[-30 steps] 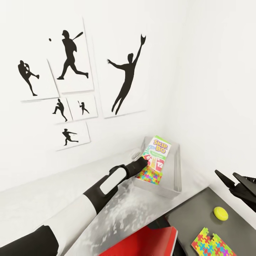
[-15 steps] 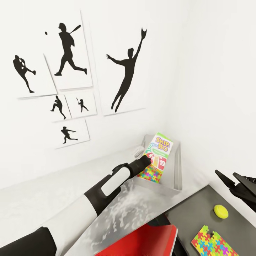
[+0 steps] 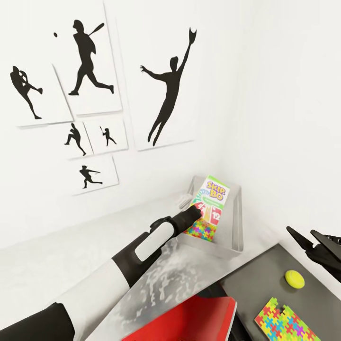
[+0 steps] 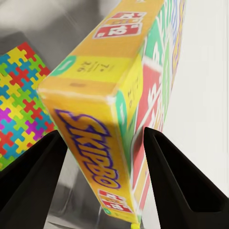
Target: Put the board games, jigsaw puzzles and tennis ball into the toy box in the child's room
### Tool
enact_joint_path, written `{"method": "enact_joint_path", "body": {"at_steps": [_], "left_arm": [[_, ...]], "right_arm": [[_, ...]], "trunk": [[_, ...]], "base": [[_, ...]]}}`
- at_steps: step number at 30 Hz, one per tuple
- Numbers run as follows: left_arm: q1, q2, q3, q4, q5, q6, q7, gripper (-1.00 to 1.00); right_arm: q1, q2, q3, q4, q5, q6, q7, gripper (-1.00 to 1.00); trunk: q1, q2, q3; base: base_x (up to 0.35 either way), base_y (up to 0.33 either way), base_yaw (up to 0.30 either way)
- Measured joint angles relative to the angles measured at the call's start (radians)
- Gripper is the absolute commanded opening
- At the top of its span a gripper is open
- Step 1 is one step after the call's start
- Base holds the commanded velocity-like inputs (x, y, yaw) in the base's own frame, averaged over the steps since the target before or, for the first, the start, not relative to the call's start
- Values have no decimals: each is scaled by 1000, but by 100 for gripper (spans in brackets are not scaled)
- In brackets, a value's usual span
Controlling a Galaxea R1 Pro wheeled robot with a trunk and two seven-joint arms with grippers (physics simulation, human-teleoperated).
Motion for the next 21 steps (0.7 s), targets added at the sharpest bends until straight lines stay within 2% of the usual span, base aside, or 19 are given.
{"method": "enact_joint_path", "body": {"at_steps": [21], "left_arm": [[0,0,-2,-78,0,0,72,-100]], "right_arm": [[0,0,0,0,0,-1,0,100]], "trunk": [[0,0,-35]], "base": [[0,0,0]]}}
